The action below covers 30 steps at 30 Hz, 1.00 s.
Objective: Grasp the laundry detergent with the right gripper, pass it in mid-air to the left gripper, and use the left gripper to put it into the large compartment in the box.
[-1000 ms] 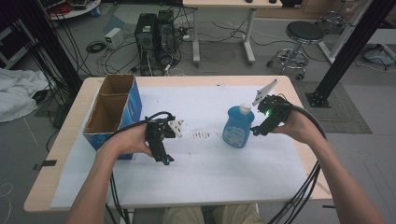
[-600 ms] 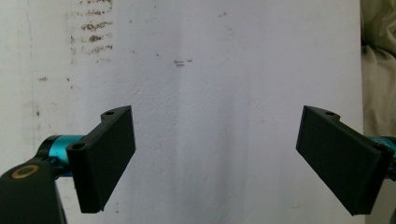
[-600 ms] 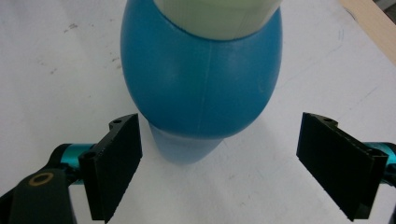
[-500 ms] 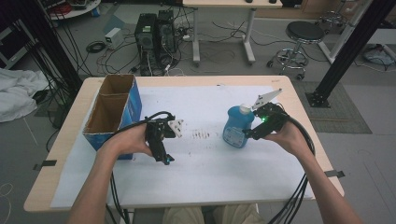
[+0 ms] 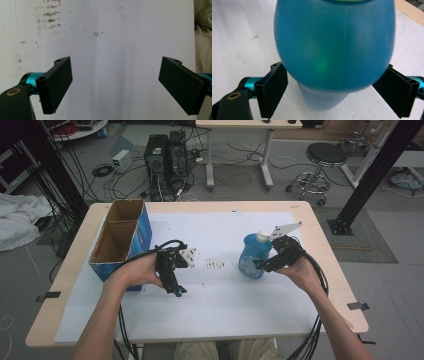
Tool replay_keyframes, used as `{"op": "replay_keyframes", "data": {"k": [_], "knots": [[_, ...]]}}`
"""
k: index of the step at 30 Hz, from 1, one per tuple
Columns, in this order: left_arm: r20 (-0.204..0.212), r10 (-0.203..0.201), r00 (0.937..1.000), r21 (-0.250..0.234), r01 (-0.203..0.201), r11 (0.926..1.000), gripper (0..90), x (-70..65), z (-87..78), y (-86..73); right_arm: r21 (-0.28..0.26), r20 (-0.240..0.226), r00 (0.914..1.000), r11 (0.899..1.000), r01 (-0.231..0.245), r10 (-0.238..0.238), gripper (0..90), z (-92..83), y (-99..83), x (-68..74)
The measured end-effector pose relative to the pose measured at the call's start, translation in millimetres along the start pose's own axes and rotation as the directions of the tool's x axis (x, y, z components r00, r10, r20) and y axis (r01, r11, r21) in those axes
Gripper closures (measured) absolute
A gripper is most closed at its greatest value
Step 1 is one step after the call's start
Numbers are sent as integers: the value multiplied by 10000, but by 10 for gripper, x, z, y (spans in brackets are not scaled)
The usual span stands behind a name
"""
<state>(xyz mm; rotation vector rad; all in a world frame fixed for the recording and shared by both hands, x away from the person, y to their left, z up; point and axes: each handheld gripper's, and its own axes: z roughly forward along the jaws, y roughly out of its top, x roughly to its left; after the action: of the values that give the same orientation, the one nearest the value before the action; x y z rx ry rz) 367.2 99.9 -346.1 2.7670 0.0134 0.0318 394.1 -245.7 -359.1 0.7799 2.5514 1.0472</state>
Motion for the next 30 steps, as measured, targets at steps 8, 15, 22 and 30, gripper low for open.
{"op": "replay_keyframes", "data": {"k": [8, 15, 22, 30], "knots": [[10, -5, 10000, -21, 5, 10000, 119, 0, 9, -9, -283, -57, 9998, 9994, -217, 216, 134, 80, -45, 1], [30, -23, 10000, 3, 23, 10000, 119, 3, 13, -12, -517, -75, 9995, 9982, -307, 304, 134, 110, -60, -2], [16, -3, 10000, -38, 3, 10000, 119, 6, 18, -15, -580, -19, 9994, 9977, -359, 358, 136, 142, -72, 6], [31, -74, 10000, -88, 74, 9999, 119, -3, 34, -36, -696, 7, 9990, 9966, -436, 438, 166, 157, -96, 10]]}}
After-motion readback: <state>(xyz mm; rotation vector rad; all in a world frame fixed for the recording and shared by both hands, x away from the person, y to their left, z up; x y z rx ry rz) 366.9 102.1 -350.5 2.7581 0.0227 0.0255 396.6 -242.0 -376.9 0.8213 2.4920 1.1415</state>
